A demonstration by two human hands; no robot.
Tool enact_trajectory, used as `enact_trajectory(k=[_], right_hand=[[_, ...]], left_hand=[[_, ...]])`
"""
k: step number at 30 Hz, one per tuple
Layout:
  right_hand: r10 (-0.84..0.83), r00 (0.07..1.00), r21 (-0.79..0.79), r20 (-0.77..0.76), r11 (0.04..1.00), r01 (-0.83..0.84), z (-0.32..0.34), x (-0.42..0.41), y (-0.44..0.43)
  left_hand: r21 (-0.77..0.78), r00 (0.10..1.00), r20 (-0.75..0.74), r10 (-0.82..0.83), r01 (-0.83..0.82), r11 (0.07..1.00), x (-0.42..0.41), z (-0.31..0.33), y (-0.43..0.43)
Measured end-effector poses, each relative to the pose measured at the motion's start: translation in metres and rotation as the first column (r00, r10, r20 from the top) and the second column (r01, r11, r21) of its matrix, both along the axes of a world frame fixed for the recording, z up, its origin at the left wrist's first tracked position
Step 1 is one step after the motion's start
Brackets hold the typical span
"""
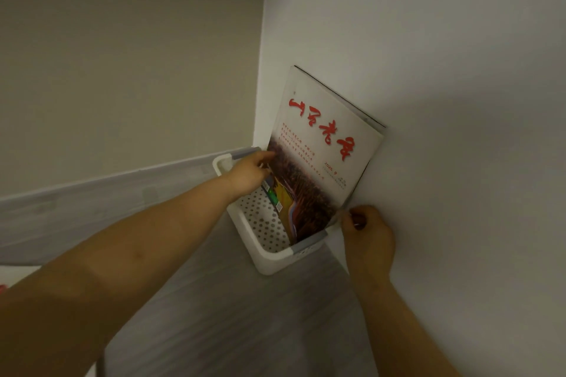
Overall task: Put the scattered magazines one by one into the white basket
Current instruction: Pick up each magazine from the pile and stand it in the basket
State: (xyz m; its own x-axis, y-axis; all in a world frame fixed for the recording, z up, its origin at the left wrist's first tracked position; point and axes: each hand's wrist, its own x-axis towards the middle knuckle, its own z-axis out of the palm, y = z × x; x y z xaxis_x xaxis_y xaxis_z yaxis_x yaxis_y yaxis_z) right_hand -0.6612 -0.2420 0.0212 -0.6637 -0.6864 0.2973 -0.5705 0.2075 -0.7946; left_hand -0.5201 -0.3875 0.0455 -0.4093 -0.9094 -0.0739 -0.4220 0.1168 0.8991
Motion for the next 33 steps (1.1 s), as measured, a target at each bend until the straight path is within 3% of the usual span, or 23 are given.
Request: enact_trajectory(k=[4, 7, 11, 15, 17, 22, 25, 29, 31, 33], right_hand=[[0.102, 0.995, 0.034, -0.022, 0.994, -0.101, 0.003, 0.023, 0.021], [0.192, 0.980, 0.057, -0.049, 0.980, -0.189, 0.002, 0.056, 0.034], [0.353, 0.935, 0.064, -0.018, 0.934, -0.352, -0.005, 0.117, 0.042], [0.555, 0.826, 0.184, -0.093, 0.825, -0.534, -0.024, 0.207, 0.056], [0.652, 0.743, 0.184, -0.154, 0.757, -0.626, -0.033, 0.259, 0.067], [0.899, 0.379, 0.336, -0.219, 0.434, -0.836, -0.050, 0.367, 0.109], [0.927, 0.238, 0.381, -0.289, 0.339, -0.860, -0.057, 0.411, 0.129], [0.989, 0.029, 0.508, -0.147, 0.101, -0.855, -0.071, 0.465, 0.137], [0.985, -0.033, 0.582, -0.168, 0.072, -0.810, -0.076, 0.490, 0.135], [0.986, -0.051, 0.647, -0.156, 0.063, -0.760, -0.079, 0.510, 0.133]], left_hand=[[-0.141, 0.995, 0.036, 0.091, -0.085, 0.986, 0.058, 0.004, 0.034], [-0.147, 0.978, 0.038, 0.207, -0.199, 0.969, 0.128, 0.001, 0.062], [-0.106, 0.871, 0.060, 0.488, -0.481, 0.870, 0.234, -0.020, 0.122], [-0.066, 0.776, 0.137, 0.615, -0.612, 0.788, 0.315, -0.040, 0.195], [-0.051, 0.734, 0.166, 0.658, -0.660, 0.749, 0.351, -0.048, 0.227], [-0.058, 0.578, 0.292, 0.762, -0.784, 0.618, 0.427, -0.063, 0.300], [-0.085, 0.462, 0.292, 0.837, -0.860, 0.504, 0.466, -0.064, 0.336], [-0.133, 0.313, 0.424, 0.850, -0.907, 0.400, 0.517, -0.074, 0.376], [-0.137, 0.265, 0.535, 0.802, -0.910, 0.392, 0.535, -0.081, 0.391], [-0.126, 0.222, 0.466, 0.856, -0.942, 0.313, 0.547, -0.084, 0.400]])
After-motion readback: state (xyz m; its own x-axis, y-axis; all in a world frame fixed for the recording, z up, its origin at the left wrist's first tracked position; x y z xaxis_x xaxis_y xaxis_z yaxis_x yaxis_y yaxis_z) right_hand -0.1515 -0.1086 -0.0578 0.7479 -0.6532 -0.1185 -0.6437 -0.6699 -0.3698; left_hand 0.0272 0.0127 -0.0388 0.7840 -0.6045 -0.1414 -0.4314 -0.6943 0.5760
